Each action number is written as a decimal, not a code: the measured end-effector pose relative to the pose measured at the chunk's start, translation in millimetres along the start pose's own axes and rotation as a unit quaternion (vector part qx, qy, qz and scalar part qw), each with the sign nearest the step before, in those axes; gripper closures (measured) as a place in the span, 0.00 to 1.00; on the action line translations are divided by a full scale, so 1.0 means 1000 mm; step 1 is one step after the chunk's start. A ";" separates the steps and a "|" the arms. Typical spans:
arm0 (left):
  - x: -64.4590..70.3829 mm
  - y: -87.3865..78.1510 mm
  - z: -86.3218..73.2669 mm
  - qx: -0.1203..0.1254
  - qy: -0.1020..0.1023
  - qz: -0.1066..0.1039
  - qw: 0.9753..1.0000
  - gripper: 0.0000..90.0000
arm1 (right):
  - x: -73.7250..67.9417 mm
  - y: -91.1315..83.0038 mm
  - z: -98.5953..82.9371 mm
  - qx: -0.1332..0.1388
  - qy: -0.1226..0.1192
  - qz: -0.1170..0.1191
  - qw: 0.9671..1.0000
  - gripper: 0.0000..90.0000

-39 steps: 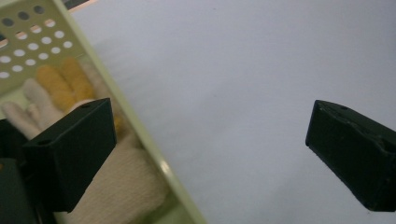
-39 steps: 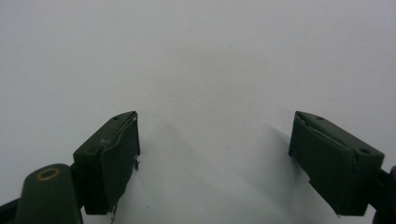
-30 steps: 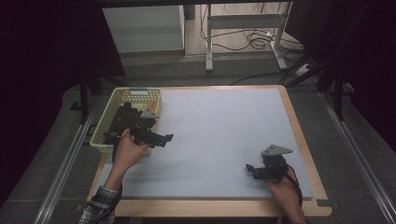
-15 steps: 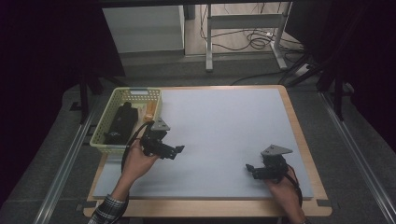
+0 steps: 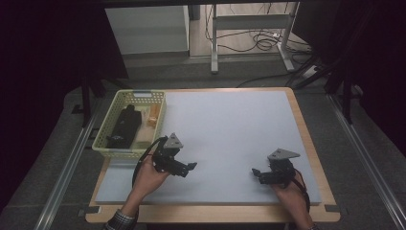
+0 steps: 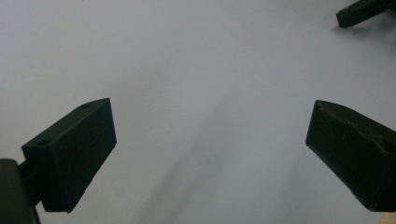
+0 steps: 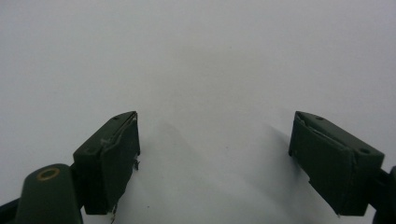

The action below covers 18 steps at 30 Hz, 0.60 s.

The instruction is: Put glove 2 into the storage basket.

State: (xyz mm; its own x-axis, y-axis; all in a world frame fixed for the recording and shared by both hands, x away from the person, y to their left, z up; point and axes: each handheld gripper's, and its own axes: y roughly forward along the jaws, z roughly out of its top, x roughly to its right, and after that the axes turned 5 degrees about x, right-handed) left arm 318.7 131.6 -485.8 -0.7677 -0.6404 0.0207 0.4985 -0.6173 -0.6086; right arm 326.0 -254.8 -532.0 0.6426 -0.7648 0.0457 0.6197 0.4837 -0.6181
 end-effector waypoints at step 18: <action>0.010 0.021 -0.035 -0.010 -0.001 -0.018 1.000 0.02 | 0.000 0.000 0.000 0.000 0.000 0.000 1.000 0.18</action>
State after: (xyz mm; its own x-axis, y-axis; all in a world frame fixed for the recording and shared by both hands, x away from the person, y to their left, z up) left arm 307.5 128.2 -526.7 -0.7844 -0.6186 0.0443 0.4620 -0.6305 -0.6237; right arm 326.1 -254.7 -532.0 0.6426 -0.7647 0.0467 0.6203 0.4835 -0.6176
